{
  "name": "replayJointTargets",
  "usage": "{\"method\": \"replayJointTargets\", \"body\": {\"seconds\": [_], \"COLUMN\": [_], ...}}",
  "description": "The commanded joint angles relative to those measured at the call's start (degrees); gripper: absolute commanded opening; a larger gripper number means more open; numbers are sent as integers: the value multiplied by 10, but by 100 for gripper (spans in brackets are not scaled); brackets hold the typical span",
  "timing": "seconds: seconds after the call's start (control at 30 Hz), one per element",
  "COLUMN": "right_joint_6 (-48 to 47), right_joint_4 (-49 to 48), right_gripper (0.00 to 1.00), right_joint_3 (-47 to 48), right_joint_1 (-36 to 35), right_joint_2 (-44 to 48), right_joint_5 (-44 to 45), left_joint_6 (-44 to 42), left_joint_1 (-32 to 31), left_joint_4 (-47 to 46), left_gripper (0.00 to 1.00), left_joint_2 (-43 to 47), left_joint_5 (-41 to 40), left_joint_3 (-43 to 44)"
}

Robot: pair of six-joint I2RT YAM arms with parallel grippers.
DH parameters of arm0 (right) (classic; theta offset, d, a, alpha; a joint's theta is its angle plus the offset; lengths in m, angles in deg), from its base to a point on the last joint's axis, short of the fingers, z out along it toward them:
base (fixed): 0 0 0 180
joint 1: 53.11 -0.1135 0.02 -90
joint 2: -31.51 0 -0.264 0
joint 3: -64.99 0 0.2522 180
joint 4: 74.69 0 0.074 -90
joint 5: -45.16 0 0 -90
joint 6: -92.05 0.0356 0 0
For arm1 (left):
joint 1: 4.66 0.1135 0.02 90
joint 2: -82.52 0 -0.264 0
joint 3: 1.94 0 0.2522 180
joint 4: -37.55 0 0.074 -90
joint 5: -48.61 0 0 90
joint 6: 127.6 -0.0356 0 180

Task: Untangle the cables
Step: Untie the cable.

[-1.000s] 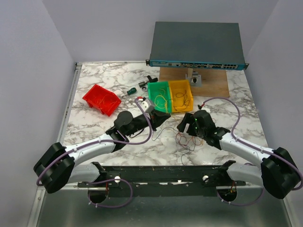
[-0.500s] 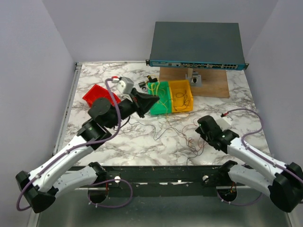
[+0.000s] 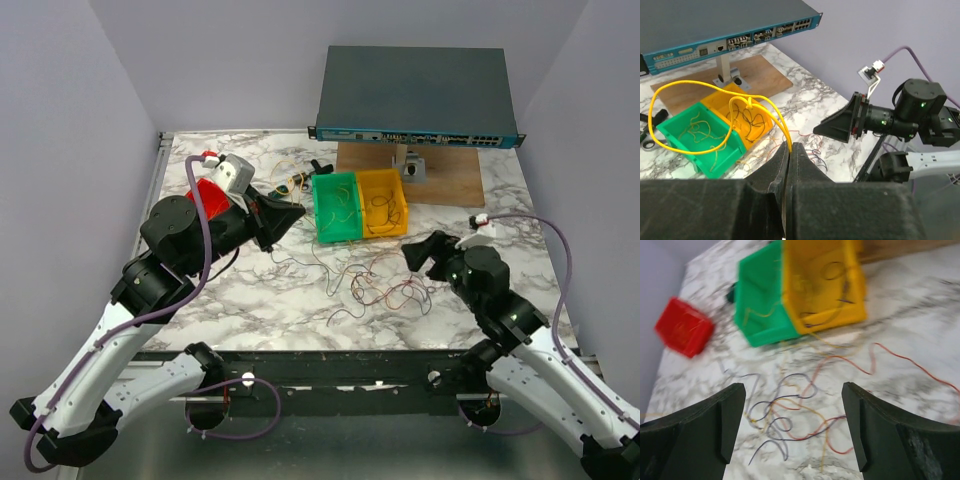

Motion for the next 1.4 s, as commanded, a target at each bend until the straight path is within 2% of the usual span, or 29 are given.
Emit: {"method": "replayJointTargets", "body": {"seconds": [0.0, 0.1, 0.23, 0.43, 0.57, 0.67, 0.73, 0.83, 0.97, 1.03, 1.13, 1.2, 1.23, 1.3, 1.37], "right_joint_6": [-139, -140, -148, -226, -243, -234, -201, -138, -46, 0, -2, -10, -20, -51, -118], "right_joint_4": [-157, -208, -353, -409, -422, -414, -386, -320, -227, -160, -126, -116, -116, -114, -129], "right_gripper": [85, 82, 82, 82, 82, 79, 64, 47, 41, 37, 37, 42, 49, 68, 78], "right_joint_3": [2, -8, -58, -40, -17, -3, 6, 5, -27, -36, -44, -45, -43, -32, -13], "right_joint_1": [0, -2, -22, -116, -131, -135, -136, -136, -135, -132, -131, -131, -131, -131, -131], "right_joint_2": [-33, -98, -165, -249, -319, -371, -397, -404, -350, -316, -252, -207, -188, -169, -172], "right_joint_5": [-307, -382, -418, -380, -341, -293, -224, -121, 10, 64, 58, 48, 39, 11, -94], "left_joint_6": [-6, -6, -6, -11, -15, -15, -18, -29, -48, -58, -61, -60, -59, -59, -60], "left_joint_1": [2, 2, 2, 2, 3, 3, 4, 4, 4, 5, 6, 7, 6, 7, 8], "left_joint_4": [48, 53, 55, 72, 76, 81, 93, 116, 114, 114, 130, 141, 144, 145, 142], "left_gripper": [0, 0, 0, 0, 0, 0, 0, 0, 0, 0, 0, 0, 0, 0, 0], "left_joint_2": [4, 8, 12, 5, -3, -11, -18, -15, 18, 30, 28, 20, 19, 21, 25], "left_joint_5": [33, 29, 23, 16, 16, 21, 10, -59, -169, -189, -180, -175, -178, -186, -186], "left_joint_3": [25, 27, 25, 47, 72, 103, 133, 173, 188, 182, 172, 161, 153, 142, 135]}}
